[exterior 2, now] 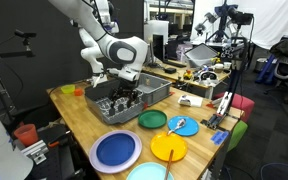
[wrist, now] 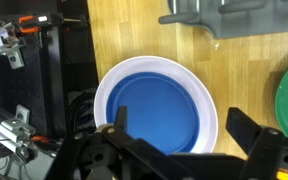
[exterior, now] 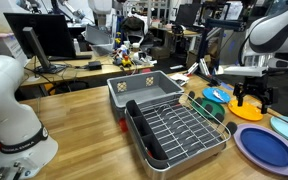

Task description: Remove the blue plate from the rack and put it on the purple one

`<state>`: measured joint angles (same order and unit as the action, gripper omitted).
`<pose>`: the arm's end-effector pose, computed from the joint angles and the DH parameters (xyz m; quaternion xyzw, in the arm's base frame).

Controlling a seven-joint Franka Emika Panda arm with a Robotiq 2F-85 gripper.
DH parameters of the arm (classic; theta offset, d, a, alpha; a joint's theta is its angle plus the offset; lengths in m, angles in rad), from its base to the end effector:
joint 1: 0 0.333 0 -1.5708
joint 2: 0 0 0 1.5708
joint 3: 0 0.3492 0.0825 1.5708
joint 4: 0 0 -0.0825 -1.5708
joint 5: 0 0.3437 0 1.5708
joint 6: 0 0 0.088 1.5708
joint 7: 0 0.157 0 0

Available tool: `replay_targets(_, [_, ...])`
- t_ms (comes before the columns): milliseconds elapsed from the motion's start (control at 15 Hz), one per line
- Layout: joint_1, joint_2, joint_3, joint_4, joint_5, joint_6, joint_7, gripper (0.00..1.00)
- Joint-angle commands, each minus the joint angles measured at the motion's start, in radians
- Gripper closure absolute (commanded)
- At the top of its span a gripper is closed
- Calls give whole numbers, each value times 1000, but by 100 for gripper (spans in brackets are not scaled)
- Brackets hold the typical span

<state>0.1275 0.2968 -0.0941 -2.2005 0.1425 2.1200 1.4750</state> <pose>0.4775 0.0279 0.2400 0.7048 -0.6836 -0.1621 0.0989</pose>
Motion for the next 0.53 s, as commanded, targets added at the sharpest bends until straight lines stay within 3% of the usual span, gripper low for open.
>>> replay_targets(0, [-23,6,19,6,-7,-2,5,0])
replay_targets(467, [-29,26,17,19,-6,-2,4,0])
